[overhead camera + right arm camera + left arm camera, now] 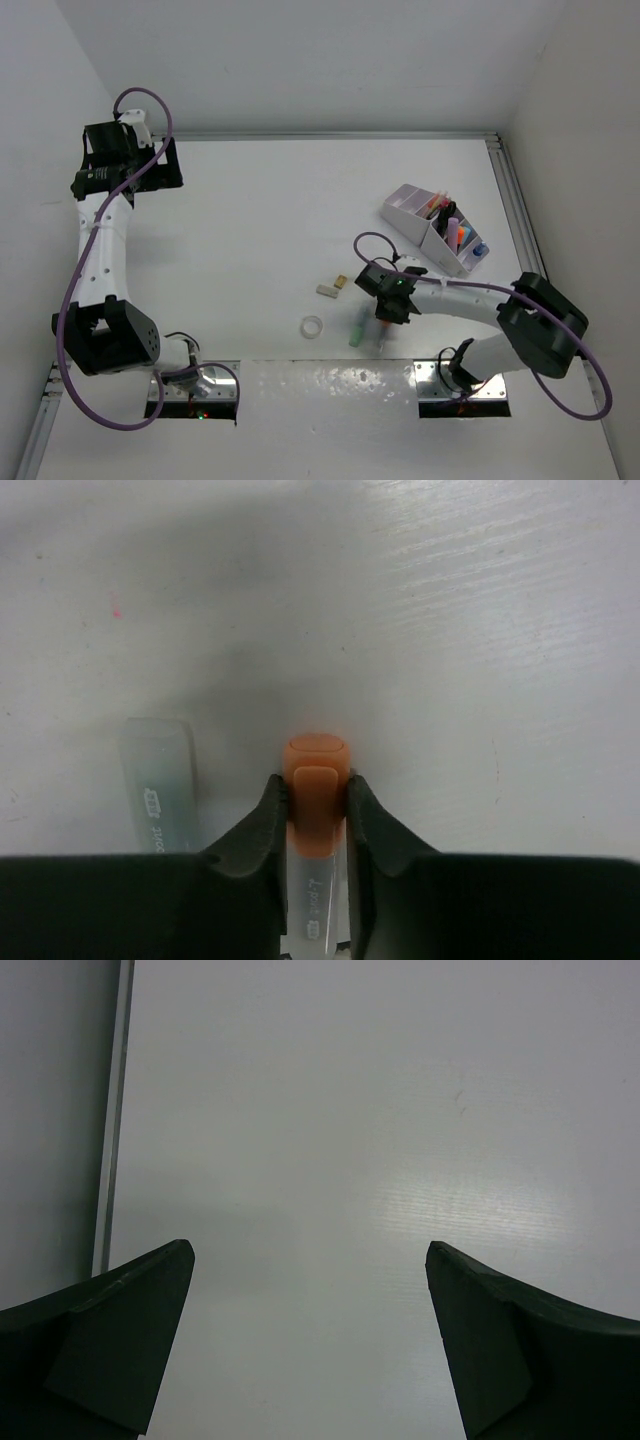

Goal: Sort the stationery into containers
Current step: Pick up the pen from the center of the board, then place the pen in the storage box.

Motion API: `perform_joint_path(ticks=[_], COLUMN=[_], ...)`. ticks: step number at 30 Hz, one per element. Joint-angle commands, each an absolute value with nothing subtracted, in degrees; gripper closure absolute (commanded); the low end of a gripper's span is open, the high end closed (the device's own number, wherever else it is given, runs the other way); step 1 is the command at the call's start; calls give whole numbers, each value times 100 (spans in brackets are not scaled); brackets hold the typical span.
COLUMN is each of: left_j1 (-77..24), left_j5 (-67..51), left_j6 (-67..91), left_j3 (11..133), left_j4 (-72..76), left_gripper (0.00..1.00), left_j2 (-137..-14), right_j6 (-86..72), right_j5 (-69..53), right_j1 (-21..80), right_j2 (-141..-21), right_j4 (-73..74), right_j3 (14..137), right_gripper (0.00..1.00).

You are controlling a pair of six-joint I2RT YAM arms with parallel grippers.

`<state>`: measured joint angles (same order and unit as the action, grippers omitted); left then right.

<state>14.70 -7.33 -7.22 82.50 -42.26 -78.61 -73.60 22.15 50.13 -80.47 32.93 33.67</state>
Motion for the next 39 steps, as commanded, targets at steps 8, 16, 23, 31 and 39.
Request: perform_joint_path(ticks=[8, 16, 23, 31, 39], left_j1=[1538, 1538, 1538, 1573, 1661], left_j5=[-791, -774, -738, -677, -694], left_j6=[-703, -694, -712, -729, -729], left_j3=[8350, 8420, 8455, 8464, 8464], left_j4=[-4069, -4078, -4104, -4113, -4078], left_gripper=[0, 0, 0, 0, 0], left_j2=[-7743, -7787, -7857, -8015, -8121], right_j6=[-6138, -3818, -1942, -2259, -1749], right_j5=[3619, 6167, 6091, 4879, 3123], right_j1=[4896, 3517, 1680, 581, 185], right_j2=[-7289, -6092, -5783, -6160, -6372], right_j4=[4445, 2978, -508, -1317, -2548], right_j3=[4498, 5178, 3894, 3806, 3017], right_gripper=[100, 100, 100, 100, 100])
